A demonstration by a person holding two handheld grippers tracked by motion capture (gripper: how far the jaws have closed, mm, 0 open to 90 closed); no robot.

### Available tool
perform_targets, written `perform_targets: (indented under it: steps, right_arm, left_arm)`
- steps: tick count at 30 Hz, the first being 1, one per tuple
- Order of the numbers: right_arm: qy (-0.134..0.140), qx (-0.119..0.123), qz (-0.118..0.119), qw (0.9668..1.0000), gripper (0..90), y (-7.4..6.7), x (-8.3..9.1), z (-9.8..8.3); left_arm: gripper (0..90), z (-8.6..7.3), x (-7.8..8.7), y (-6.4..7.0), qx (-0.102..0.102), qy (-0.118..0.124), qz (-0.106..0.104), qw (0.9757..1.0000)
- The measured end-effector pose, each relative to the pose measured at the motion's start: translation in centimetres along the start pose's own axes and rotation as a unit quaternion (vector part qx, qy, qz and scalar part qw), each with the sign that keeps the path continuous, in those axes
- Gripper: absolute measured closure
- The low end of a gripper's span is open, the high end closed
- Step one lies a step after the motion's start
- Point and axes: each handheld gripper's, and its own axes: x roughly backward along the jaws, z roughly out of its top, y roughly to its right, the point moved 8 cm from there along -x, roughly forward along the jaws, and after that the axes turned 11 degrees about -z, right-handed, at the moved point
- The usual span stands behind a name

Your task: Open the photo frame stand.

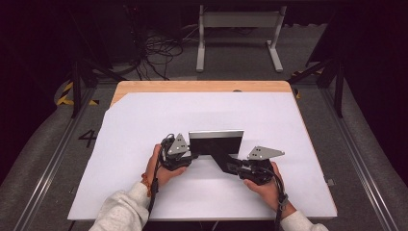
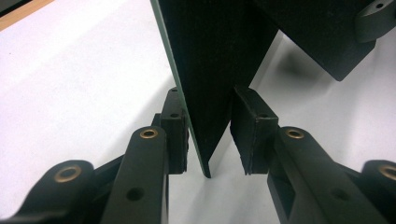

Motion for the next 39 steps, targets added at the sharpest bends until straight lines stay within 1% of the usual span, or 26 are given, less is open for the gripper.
perform_targets:
  steps: [5, 6, 7, 10, 12, 13, 15, 16, 18, 20, 22, 23, 25, 27, 34, 39]
  right_arm:
    - [0.0, -0.002, 0.002, 1.0, 75.5, 0.0, 0.0, 0.0]
    - [0.0, -0.002, 0.003, 1.0, 75.5, 0.0, 0.0, 0.0]
    - [0.0, -0.002, 0.004, 1.0, 75.6, 0.0, 0.0, -0.1]
    - [0.0, -0.002, 0.004, 1.0, 75.6, 0.0, 0.0, -0.1]
    - [0.0, -0.002, 0.005, 1.0, 75.7, 0.0, 0.0, -0.1]
    - [0.0, -0.001, 0.005, 1.0, 75.8, 0.0, 0.1, -0.1]
    - [0.0, -0.001, 0.005, 1.0, 75.9, 0.0, 0.1, -0.1]
    - [0.001, -0.001, 0.006, 1.0, 76.0, -0.1, 0.1, -0.1]
    - [0.001, -0.001, 0.006, 1.0, 76.2, -0.1, 0.1, 0.0]
    - [0.001, -0.002, 0.007, 1.0, 76.5, -0.1, 0.1, -0.1]
    - [0.0, -0.001, 0.008, 1.0, 76.8, -0.2, 0.1, -0.1]
    - [0.0, -0.001, 0.009, 1.0, 77.1, -0.2, 0.1, -0.1]
    - [0.0, -0.001, 0.011, 0.9999, 78.0, -0.3, 0.1, -0.1]
    - [-0.001, 0.001, 0.015, 0.9999, 78.9, -0.4, 0.1, -0.2]
    - [-0.001, 0.0, 0.017, 0.9999, 79.4, -0.5, 0.1, -0.1]
    - [-0.002, 0.001, 0.018, 0.9998, 80.0, -0.6, 0.1, -0.2]
  left_arm:
    - [67.2, 0.0, -0.1, -0.1, 0.005, 0.009, -0.006, 0.9999]
    - [65.1, 0.0, -0.2, -0.2, 0.008, 0.01, -0.008, 0.9999]
    - [60.5, -0.1, -0.4, -0.3, 0.013, 0.008, -0.01, 0.9998]
    - [57.7, -0.3, -0.9, -0.3, 0.015, 0.001, -0.016, 0.9998]
    - [56.9, -0.4, -1.2, -0.3, 0.013, -0.006, -0.016, 0.9998]
    - [57.2, -0.5, -1.3, -0.3, 0.013, -0.009, -0.016, 0.9997]
    - [60.7, -0.5, -1.4, -0.2, 0.011, -0.013, -0.017, 0.9997]
    - [63.9, -0.5, -1.4, -0.2, 0.009, -0.013, -0.017, 0.9997]
    - [64.2, -0.5, -1.4, -0.1, 0.003, -0.018, -0.013, 0.9998]
    - [64.3, -0.5, -1.4, -0.1, 0.004, -0.019, -0.01, 0.9998]
    - [64.1, -0.5, -1.4, -0.1, -0.001, -0.022, -0.006, 0.9997]
    - [64.2, -0.5, -1.4, -0.1, 0.001, -0.023, -0.006, 0.9997]
    - [64.5, -0.4, -1.4, -0.3, -0.003, -0.022, -0.002, 0.9997]
    - [65.3, -0.4, -1.5, -0.5, 0.001, -0.022, -0.003, 0.9998]
    - [66.7, -0.3, -1.5, -0.6, -0.006, -0.026, 0.006, 0.9996]
    - [66.6, -0.4, -1.5, -0.7, -0.006, -0.027, 0.007, 0.9996]
